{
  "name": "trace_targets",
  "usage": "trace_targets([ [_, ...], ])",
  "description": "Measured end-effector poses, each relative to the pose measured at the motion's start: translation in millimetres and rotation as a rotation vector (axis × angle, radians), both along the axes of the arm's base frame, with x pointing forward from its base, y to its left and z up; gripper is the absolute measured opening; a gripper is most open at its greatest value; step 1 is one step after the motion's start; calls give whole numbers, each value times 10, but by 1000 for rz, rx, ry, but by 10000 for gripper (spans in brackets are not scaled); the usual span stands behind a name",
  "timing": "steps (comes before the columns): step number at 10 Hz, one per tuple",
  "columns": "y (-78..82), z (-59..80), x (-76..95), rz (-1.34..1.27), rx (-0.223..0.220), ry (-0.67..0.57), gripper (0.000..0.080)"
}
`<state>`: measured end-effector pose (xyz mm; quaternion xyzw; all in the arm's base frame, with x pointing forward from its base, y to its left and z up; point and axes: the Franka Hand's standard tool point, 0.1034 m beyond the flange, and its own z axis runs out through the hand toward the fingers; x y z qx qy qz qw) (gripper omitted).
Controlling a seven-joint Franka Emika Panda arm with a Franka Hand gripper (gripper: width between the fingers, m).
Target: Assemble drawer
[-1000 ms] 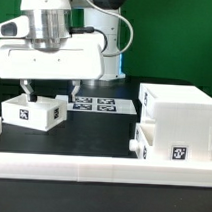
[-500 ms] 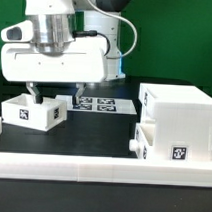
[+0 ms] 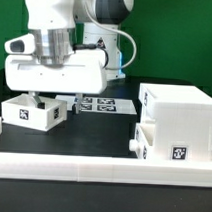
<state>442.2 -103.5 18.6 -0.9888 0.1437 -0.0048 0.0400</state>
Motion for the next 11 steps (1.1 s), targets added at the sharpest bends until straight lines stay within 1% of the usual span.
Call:
trace_targets([
  [1,5,-70,-32,3,-5,-2,649],
  [2,16,-107,-58,4,-4,2,649],
  [6,85,-136,-88,21,-8,0,649],
  [7,86,-136,-88,25,-8,0,525],
  [8,87,-136,-88,30,-8,0,341],
  [9,88,-136,-88,34,-8,0,206],
  [10,91,-137,-88,36,-8,0,206],
  [11,100,-136,-86,38,-8,-1,54],
])
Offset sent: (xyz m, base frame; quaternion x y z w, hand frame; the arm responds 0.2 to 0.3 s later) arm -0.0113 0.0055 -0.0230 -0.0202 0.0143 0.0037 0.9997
